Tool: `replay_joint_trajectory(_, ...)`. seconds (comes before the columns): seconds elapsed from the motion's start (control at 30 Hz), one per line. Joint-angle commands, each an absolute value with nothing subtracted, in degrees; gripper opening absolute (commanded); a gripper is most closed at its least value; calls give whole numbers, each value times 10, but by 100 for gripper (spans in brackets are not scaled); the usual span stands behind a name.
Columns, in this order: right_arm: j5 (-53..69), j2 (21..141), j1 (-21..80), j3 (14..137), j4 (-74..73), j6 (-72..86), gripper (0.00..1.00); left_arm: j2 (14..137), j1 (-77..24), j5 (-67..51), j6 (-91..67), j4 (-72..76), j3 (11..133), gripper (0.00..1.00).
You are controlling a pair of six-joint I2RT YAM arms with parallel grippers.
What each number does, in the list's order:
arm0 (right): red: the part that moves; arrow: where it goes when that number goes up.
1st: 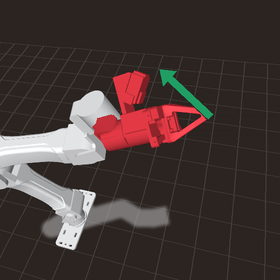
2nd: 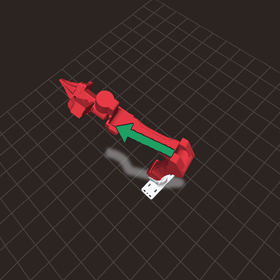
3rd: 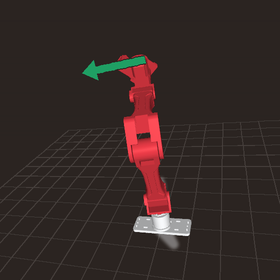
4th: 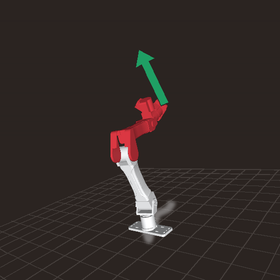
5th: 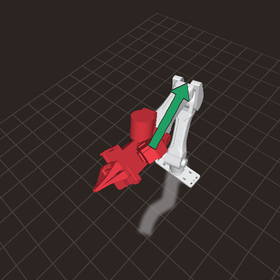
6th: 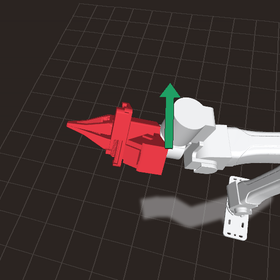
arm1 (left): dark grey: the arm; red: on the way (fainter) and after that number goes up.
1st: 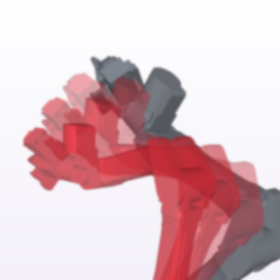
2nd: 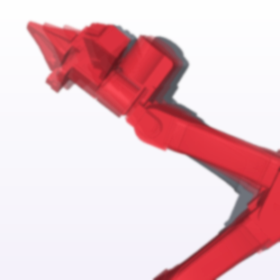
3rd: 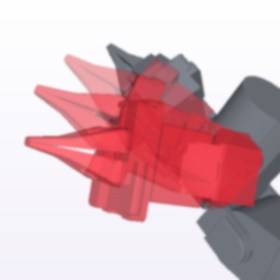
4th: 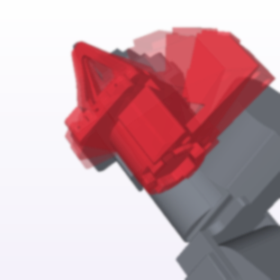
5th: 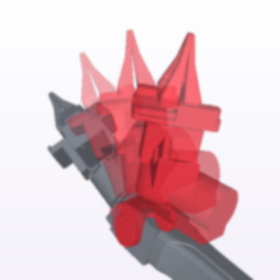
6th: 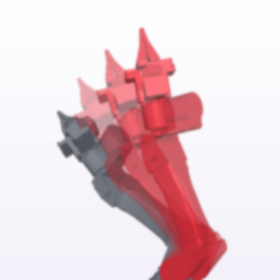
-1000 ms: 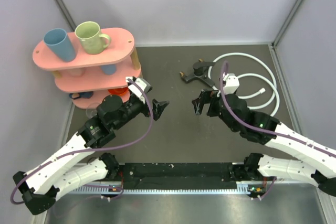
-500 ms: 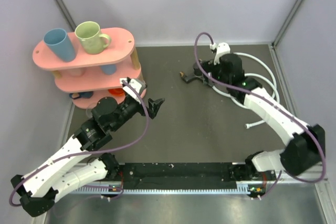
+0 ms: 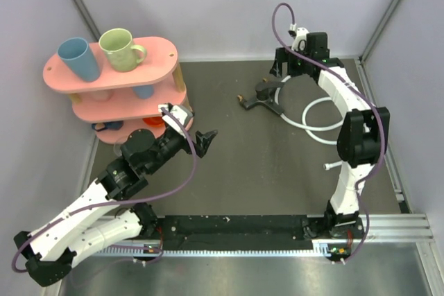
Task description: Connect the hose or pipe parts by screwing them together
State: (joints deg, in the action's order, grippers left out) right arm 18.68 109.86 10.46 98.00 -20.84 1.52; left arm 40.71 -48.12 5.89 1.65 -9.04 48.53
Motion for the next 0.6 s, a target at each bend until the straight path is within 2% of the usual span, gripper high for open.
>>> replay_joint_trajectory(0.0,261,1141,97,1030,-252,38,86,403,-483,66,25,-62,481,91)
replay_joint_trajectory(0.07,270,1153,94,1042,-264,38,84,406,-483,68,25,-62,481,91)
replay_joint_trajectory(0.33,293,1194,93,1067,-286,43,61,413,-483,65,25,-63,482,91)
replay_joint_trajectory(0.43,318,1194,93,1064,-286,50,43,412,-483,66,25,-63,482,91)
replay_joint_trajectory(0.47,323,1193,93,1065,-286,54,33,412,-483,66,24,-63,482,91)
replay_joint_trajectory(0.57,336,1184,93,1058,-287,73,17,412,-483,66,25,-63,482,91)
